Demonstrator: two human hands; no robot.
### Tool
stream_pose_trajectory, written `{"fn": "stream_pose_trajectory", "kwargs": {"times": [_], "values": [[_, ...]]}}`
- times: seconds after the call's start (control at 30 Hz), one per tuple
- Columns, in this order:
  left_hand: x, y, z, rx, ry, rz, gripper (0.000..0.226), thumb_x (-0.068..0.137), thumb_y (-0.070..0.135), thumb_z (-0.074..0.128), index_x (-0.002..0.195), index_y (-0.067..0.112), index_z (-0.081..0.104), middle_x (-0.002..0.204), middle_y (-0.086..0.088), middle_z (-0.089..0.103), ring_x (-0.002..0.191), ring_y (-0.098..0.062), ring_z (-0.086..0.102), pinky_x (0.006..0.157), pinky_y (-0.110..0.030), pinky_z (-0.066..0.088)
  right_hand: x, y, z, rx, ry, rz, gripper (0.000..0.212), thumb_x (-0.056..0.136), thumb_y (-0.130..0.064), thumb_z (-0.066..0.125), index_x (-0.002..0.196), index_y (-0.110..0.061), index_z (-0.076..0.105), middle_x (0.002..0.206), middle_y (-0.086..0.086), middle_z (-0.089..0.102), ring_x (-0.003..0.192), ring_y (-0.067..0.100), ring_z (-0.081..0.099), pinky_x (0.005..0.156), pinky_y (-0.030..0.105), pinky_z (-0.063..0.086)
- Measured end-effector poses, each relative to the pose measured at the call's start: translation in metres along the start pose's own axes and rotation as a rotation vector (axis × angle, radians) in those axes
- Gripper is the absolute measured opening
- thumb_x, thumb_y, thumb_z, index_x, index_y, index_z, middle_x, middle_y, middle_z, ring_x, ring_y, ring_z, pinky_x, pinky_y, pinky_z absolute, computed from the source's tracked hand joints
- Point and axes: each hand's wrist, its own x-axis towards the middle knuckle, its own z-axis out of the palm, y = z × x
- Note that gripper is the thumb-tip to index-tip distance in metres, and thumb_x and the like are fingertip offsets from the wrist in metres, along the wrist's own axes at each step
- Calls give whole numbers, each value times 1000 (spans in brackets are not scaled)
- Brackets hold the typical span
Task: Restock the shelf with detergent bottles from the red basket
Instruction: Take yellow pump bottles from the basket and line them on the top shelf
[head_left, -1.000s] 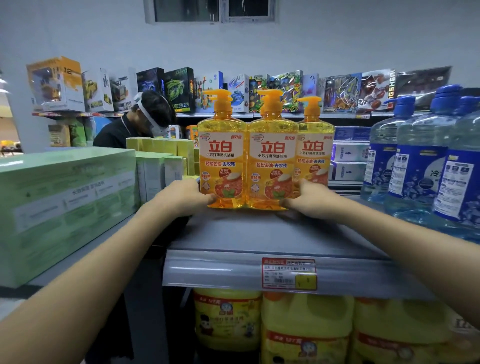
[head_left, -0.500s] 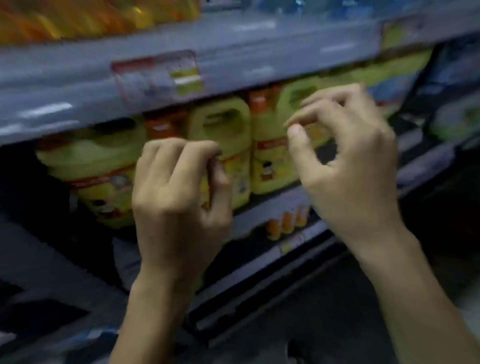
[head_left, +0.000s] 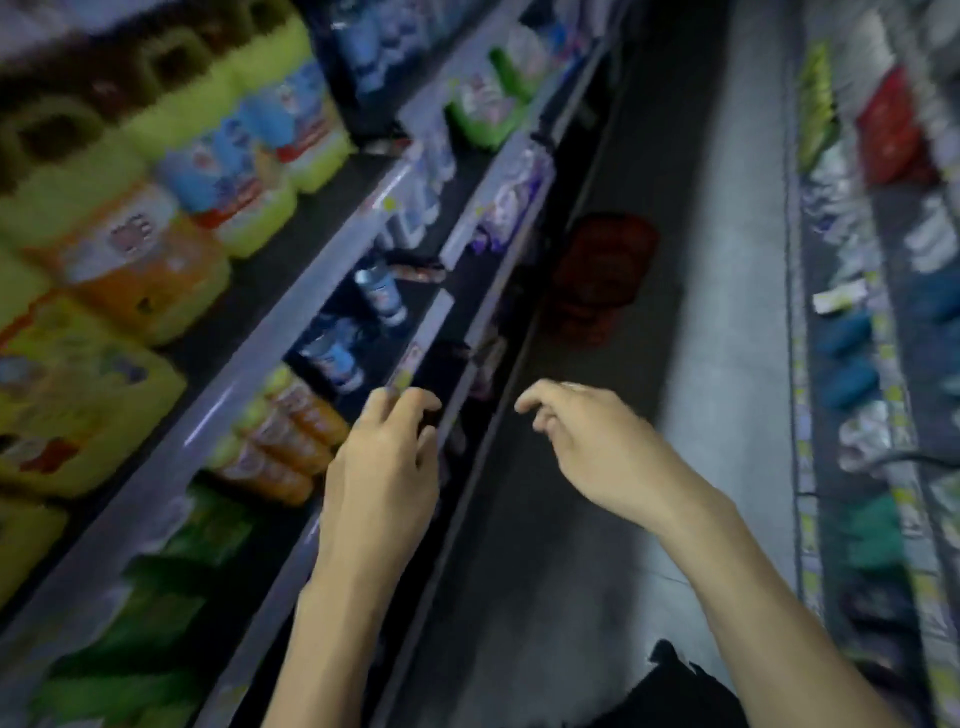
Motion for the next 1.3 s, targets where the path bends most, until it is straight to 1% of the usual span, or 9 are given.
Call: {"fn": "stream_pose_trajectory", "kwargs": {"times": [0.17, 0.27, 0.47, 0.63, 0.87, 1.03, 1.17, 1.23, 1.3], "values": [[58, 91, 78, 5, -154, 68, 19, 92, 26, 58, 110, 21, 63, 99, 2, 62, 82, -26, 65, 64, -42, 54, -8, 126, -72, 2, -20, 185, 27, 100, -25, 47, 123, -32, 57, 103, -11, 60, 91, 16, 62, 83, 41, 55], [88, 141, 115, -25, -197, 54, 18, 94, 28, 57, 110, 22, 63, 99, 5, 61, 83, -22, 64, 62, -37, 52, -14, 195, -121, -6, 97, 336, 28, 95, -28, 49, 121, -30, 58, 106, -5, 67, 96, 23, 66, 86, 42, 55], [138, 205, 161, -107, -231, 138, 27, 97, 25, 55, 124, 25, 57, 114, 8, 54, 80, -17, 65, 63, -43, 55, -5, 262, -175, 82, 280, 438, 28, 97, -14, 50, 119, -25, 62, 103, -6, 67, 98, 20, 65, 86, 42, 55], [203, 220, 204, -102, -216, 174, 3, 96, 20, 59, 94, 20, 59, 93, 5, 52, 66, -19, 57, 53, -43, 51, 46, 296, -196, 138, 303, 438, 20, 94, -14, 57, 107, -26, 66, 101, -8, 66, 91, 13, 66, 84, 40, 56], [323, 229, 268, -155, -199, 125, 15, 95, 22, 54, 80, 18, 51, 82, 3, 47, 65, -25, 54, 57, -47, 49, 160, 324, -261, 65, 264, 405, 21, 85, -13, 68, 77, -30, 60, 92, -10, 62, 84, 7, 66, 78, 40, 56], [412, 243, 305, -159, -222, 178, 31, 98, 32, 53, 72, 15, 55, 79, 4, 46, 62, -19, 54, 54, -40, 51, 232, 347, -319, 102, 286, 399, 19, 86, -11, 72, 76, -28, 71, 90, -10, 67, 85, 6, 66, 77, 16, 47], [474, 270, 342, -120, -325, 237, 6, 96, 27, 59, 96, 21, 60, 99, 5, 49, 72, -21, 61, 60, -41, 55, 263, 387, -345, 85, 376, 426, 20, 96, -7, 59, 96, -17, 76, 97, -4, 72, 91, 11, 64, 78, 7, 41], [502, 287, 365, -103, -368, 276, 15, 96, 26, 58, 111, 25, 56, 106, 5, 50, 79, -22, 63, 63, -42, 56, 274, 413, -354, 95, 377, 471, 20, 98, -9, 57, 101, -16, 75, 99, -3, 72, 93, 11, 64, 77, 5, 40], [531, 306, 392, -89, -396, 301, 21, 96, 29, 56, 117, 27, 54, 106, 5, 55, 83, -20, 63, 65, -41, 56, 290, 444, -367, 134, 374, 515, 16, 97, -10, 59, 103, -15, 74, 100, -1, 71, 94, 14, 66, 78, 12, 46]]}}
